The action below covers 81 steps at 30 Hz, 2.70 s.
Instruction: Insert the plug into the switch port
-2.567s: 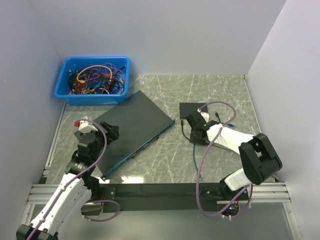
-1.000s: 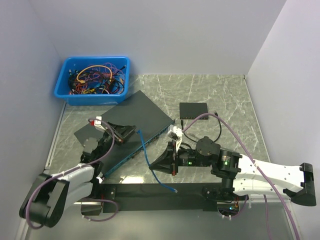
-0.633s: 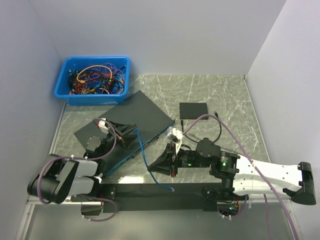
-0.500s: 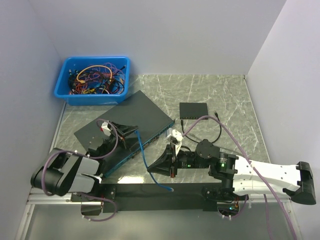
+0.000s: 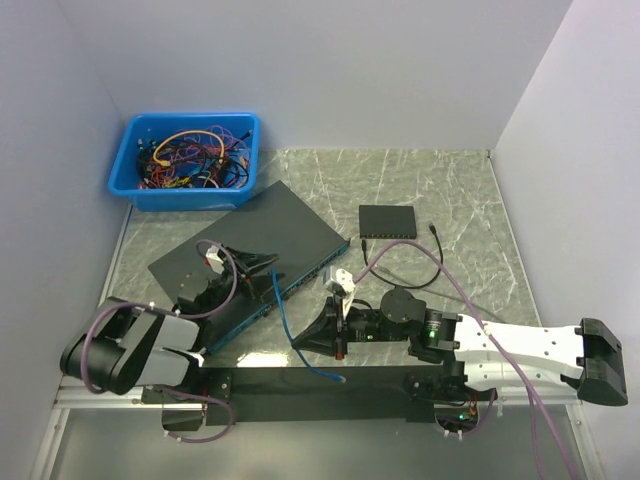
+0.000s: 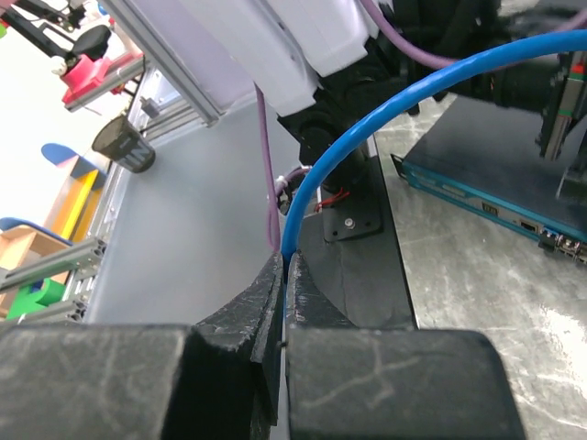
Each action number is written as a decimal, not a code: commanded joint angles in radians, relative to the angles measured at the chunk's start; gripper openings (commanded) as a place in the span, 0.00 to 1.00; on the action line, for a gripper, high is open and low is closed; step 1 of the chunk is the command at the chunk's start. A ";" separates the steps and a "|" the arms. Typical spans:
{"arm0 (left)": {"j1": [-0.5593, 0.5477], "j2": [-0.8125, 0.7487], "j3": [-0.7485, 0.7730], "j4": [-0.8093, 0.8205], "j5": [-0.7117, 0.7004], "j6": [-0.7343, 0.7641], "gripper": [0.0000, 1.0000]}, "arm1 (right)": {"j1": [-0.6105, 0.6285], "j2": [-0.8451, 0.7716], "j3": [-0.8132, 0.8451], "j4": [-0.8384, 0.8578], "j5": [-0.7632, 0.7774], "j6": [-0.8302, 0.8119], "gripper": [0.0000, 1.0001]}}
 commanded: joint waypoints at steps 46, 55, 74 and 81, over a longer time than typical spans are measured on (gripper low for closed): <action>-0.007 -0.921 0.264 -0.971 -0.086 0.657 0.00 | 0.008 0.424 0.622 -0.492 0.583 -0.118 0.92; -0.008 -0.940 0.276 -0.980 -0.036 0.641 0.01 | 0.005 0.474 0.703 -0.501 0.664 -0.112 0.72; -0.007 -0.987 0.354 -1.095 -0.017 0.677 0.00 | -0.006 0.470 0.672 -0.473 0.580 -0.098 0.43; -0.008 -0.975 0.368 -1.103 -0.014 0.686 0.00 | -0.009 0.462 0.625 -0.455 0.574 -0.089 0.46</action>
